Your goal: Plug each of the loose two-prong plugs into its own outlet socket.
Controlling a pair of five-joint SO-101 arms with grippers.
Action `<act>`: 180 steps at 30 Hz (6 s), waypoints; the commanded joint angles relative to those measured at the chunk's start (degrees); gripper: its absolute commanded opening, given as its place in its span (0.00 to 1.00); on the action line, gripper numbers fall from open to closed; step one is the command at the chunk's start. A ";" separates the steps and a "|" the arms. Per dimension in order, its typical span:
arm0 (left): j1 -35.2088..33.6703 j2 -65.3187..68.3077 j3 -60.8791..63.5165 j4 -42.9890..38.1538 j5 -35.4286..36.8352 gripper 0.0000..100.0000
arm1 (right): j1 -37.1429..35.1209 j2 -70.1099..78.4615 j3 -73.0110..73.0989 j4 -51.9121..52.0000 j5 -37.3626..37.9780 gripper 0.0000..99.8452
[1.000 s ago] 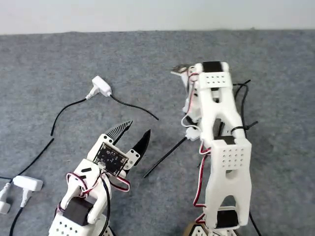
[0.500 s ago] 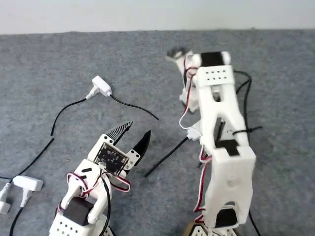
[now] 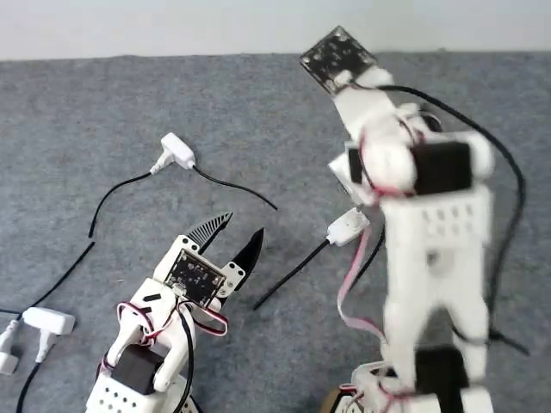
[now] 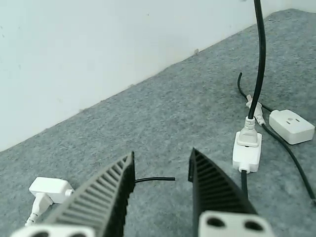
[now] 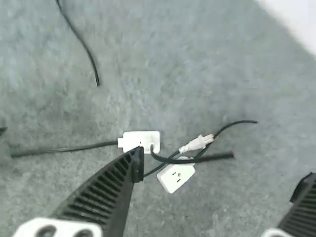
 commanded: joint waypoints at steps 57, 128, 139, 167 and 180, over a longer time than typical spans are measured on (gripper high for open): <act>12.04 -0.18 2.07 -2.81 -7.82 0.19 | 18.15 -89.36 98.37 -35.30 -9.14 0.45; 8.09 -0.62 6.46 -9.05 -10.11 0.19 | 16.84 -89.27 121.85 -25.89 -9.14 0.45; 7.82 -0.35 6.81 -10.20 -10.29 0.19 | 16.75 -89.27 121.85 -25.89 -9.14 0.45; -16.44 -0.70 1.54 -10.02 -10.90 0.19 | 16.48 -89.27 121.85 -25.89 -9.14 0.45; -20.22 -0.62 4.97 -6.59 -8.00 0.19 | 16.40 -89.27 121.85 -25.89 -9.14 0.45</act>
